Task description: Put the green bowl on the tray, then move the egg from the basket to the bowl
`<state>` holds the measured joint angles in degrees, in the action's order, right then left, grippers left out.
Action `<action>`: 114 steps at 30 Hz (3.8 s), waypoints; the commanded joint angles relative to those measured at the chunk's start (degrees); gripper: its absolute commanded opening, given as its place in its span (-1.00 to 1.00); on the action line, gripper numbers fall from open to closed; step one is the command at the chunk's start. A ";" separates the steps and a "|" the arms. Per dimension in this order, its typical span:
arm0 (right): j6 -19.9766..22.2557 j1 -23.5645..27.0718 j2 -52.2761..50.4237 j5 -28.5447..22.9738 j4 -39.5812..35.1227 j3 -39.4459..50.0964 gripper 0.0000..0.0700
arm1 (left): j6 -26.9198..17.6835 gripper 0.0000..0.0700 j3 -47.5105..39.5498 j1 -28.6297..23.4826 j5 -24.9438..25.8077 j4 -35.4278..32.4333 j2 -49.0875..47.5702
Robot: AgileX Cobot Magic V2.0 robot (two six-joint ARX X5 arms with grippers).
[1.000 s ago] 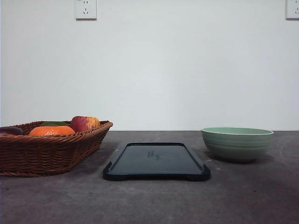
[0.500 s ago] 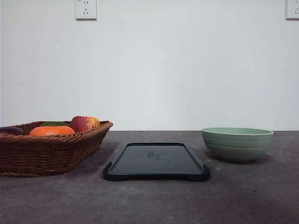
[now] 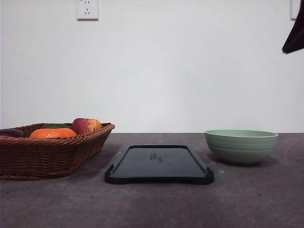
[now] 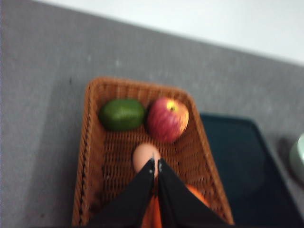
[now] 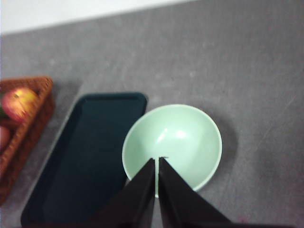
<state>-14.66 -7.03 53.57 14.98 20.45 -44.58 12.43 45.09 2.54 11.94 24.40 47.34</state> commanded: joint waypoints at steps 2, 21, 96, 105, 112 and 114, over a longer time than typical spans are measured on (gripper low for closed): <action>2.27 -0.13 3.60 0.09 2.50 -3.17 -1.00 | -4.43 -1.00 3.10 0.95 0.22 2.09 4.09; 4.37 -0.13 9.31 -0.12 9.23 -7.07 -0.14 | -7.88 -0.19 6.94 3.99 0.37 7.37 12.86; 5.65 -18.40 61.84 -2.02 29.15 -54.56 -1.00 | -7.88 -0.20 6.94 3.97 0.35 5.65 12.93; 5.68 -18.38 63.93 -3.32 28.65 -54.56 -1.00 | -7.88 -0.20 6.94 3.97 0.35 5.63 12.93; 5.67 -18.36 64.92 -4.54 28.68 -54.56 -0.56 | -7.88 -0.20 6.94 3.97 0.35 5.64 12.93; 5.65 -18.41 64.90 -4.52 28.57 -54.56 -0.48 | -7.88 -0.20 6.94 3.98 0.35 5.65 12.93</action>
<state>-8.43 -25.08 116.97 10.50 49.43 -97.80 5.30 50.68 6.39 12.05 30.57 59.83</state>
